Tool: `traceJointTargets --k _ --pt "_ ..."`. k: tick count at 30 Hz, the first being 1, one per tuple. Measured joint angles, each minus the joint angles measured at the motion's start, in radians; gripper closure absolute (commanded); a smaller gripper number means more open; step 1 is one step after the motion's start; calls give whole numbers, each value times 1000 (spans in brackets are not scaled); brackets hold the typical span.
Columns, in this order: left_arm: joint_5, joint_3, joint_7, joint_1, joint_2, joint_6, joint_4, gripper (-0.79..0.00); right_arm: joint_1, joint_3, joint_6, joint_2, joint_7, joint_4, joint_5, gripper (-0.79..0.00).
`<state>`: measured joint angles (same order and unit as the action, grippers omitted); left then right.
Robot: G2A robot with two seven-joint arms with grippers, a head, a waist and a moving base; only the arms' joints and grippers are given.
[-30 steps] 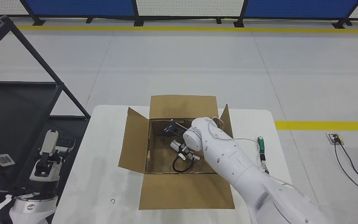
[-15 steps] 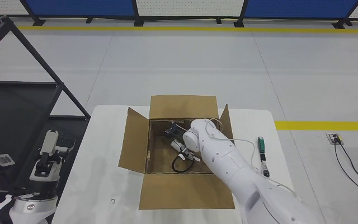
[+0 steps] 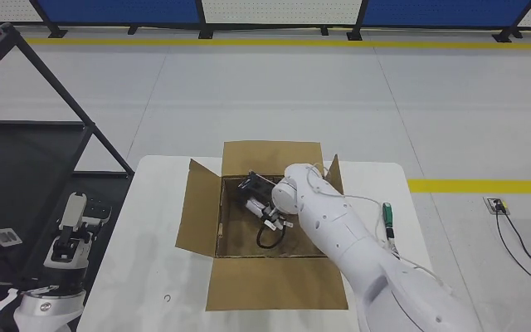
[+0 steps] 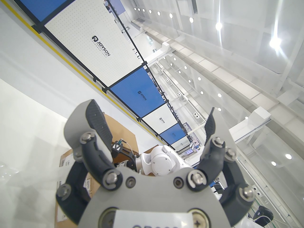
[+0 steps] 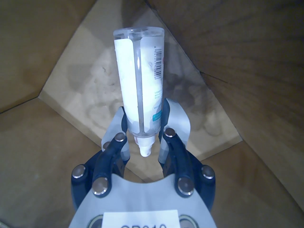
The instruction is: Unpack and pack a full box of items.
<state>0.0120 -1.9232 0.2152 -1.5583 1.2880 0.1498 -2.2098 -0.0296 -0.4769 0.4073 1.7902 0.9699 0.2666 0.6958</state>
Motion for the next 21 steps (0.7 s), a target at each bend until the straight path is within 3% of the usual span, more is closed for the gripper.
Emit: traceJointTargets --k 7,12,21 --pt "0 0 0 0 0 0 0 -785 29 -40 75 -21 39 42 -43 0" --pt "0 0 0 0 0 0 0 -785 37 -69 66 -45 80 104 -61 0" --pt "0 0 0 0 0 0 0 -785 -7 -169 -53 -147 163 412 -11 0"
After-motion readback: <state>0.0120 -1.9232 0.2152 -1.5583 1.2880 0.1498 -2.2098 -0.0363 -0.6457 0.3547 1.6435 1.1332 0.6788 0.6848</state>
